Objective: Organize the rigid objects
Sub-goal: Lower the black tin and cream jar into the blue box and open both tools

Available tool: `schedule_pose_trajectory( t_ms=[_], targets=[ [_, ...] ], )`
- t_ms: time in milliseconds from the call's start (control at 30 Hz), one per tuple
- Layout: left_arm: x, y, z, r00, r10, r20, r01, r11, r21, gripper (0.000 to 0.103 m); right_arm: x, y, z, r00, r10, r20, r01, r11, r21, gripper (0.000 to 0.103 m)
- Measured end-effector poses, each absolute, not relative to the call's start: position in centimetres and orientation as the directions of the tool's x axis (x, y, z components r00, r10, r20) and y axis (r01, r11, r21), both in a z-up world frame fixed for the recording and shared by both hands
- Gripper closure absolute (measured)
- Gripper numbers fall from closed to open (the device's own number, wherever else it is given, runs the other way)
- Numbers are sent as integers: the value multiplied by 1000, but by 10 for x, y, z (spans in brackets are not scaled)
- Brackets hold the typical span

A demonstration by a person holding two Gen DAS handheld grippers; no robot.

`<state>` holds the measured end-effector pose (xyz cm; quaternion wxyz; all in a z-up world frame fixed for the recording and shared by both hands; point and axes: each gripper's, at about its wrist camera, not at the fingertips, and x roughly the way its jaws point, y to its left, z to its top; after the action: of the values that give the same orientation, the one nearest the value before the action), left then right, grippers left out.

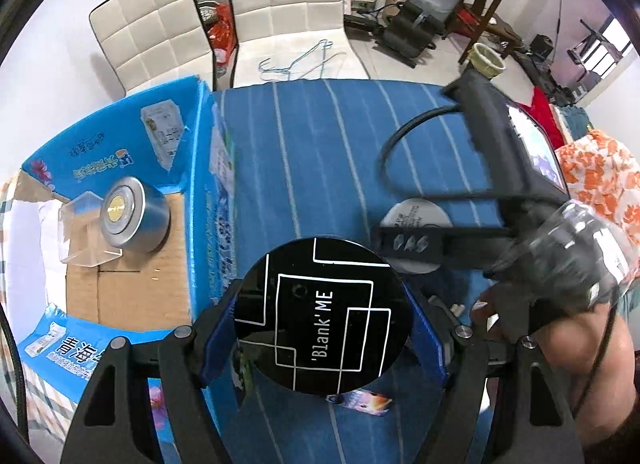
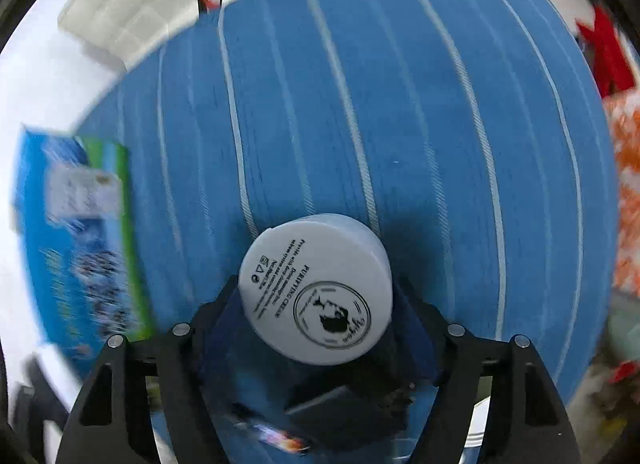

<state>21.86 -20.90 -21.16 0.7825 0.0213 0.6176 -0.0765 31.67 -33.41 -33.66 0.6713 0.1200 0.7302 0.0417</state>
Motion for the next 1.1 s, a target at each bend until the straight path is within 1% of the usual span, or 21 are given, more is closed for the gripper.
schedule_pose_trajectory(
  t_ms=[167, 333, 567, 767, 900, 1000, 1100],
  targets=[
    [219, -206, -218, 224, -78, -972, 132, 990, -49, 29, 311, -326, -334, -63, 146, -987, 83, 987, 141, 32],
    [217, -207, -214, 230, -86, -969, 136, 989, -56, 29, 293, -338, -317, -8, 120, -993, 89, 989, 118, 34],
    [210, -203, -187, 270, -118, -955, 166, 983, -75, 29, 253, -354, -275, 78, 194, -978, 121, 972, 202, 34],
    [197, -179, -134, 356, -149, -923, 191, 978, -84, 29, 223, -347, -214, 165, 279, -946, 93, 950, 297, 34],
    [188, -136, -99, 409, -145, -901, 176, 981, -78, 29, 205, -333, -164, 222, 330, -918, 50, 936, 348, 34],
    [185, -96, -82, 437, -126, -891, 156, 986, -63, 29, 192, -296, -132, 248, 369, -896, 17, 923, 385, 33],
    [185, -51, -73, 454, -94, -886, 117, 992, -46, 29, 193, -255, -115, 254, 407, -878, -12, 909, 417, 33]
  ],
)
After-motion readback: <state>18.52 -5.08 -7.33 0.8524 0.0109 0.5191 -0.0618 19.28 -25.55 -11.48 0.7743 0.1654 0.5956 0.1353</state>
